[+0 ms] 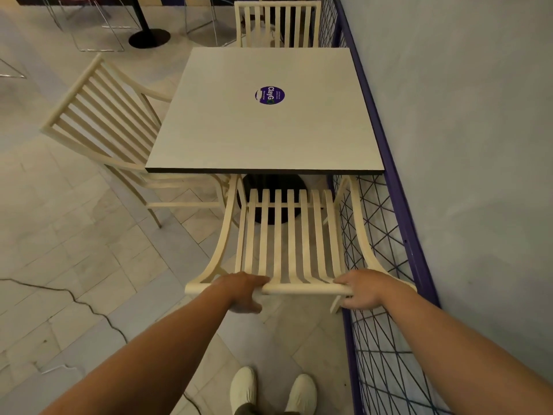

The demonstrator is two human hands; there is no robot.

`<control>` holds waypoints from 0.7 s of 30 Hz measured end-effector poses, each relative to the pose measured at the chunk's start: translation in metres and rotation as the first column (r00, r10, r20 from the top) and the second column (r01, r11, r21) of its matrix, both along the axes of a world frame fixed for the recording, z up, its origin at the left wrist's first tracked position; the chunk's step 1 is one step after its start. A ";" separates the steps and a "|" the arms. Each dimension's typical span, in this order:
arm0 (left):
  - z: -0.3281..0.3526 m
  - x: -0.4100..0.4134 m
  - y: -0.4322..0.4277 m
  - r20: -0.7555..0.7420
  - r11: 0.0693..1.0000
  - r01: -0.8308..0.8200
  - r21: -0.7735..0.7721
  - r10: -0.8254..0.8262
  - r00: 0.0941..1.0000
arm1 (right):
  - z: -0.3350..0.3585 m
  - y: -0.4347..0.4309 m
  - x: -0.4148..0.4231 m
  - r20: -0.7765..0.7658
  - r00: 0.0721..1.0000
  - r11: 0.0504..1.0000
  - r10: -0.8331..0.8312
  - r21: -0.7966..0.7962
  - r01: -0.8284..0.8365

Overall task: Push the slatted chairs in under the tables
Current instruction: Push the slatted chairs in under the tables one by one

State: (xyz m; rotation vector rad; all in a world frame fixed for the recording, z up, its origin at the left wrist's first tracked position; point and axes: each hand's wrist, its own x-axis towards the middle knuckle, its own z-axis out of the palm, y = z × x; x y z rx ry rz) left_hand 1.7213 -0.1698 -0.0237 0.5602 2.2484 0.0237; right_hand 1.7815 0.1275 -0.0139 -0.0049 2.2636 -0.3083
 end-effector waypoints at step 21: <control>0.062 0.044 -0.203 -0.006 0.926 -0.374 0.047 0.375 0.927 | 0.059 -0.288 -0.067 -0.106 0.869 0.869 0.483 -0.062 -0.490</control>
